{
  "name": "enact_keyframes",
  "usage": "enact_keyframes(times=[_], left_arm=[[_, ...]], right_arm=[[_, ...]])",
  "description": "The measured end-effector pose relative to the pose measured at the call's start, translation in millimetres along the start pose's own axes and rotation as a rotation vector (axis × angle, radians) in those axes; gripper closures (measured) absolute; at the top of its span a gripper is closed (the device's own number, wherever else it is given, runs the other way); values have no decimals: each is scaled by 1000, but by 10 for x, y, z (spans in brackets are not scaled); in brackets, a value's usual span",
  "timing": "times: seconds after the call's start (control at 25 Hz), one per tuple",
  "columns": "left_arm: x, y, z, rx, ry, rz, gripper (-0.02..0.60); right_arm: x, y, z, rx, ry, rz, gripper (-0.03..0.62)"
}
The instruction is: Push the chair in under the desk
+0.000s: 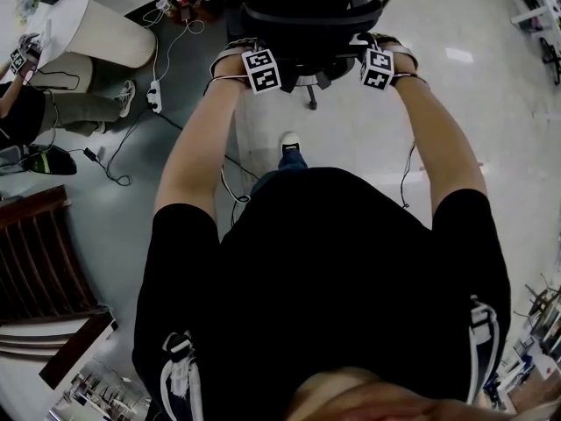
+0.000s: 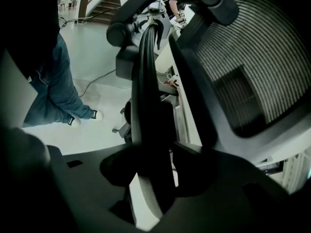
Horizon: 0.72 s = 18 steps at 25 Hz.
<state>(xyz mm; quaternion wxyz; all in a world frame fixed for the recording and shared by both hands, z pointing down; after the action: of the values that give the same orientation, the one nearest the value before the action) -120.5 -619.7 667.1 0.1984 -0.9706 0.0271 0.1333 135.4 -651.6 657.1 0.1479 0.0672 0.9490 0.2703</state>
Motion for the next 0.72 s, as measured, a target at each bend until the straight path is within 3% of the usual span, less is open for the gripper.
enact_keyframes(times=[0.2, 0.32, 0.48, 0.72], left_arm=[[87, -20, 283, 46, -60, 59, 342], [128, -103, 470, 74, -113, 122, 337], [140, -146, 713, 158, -180, 243, 333], [245, -315, 1139, 245, -354, 420, 333]], right_arm=[[76, -21, 292, -31, -26, -83, 359], [156, -4, 518, -79, -92, -162, 358], [343, -19, 874, -186, -233, -248, 358], [551, 178, 1295, -271, -331, -312, 359]])
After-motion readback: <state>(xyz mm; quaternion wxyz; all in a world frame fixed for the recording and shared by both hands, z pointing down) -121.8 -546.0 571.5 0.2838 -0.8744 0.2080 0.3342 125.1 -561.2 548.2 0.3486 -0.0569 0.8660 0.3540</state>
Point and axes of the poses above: the fingertips, and each gripper's own axes: z backward along the fingers, y to its left, x out of its top, the point moved 4 cm from there along z, backward along the fingers, and after that the axes turned 8 degrees about -y, right-handed, at the moved point
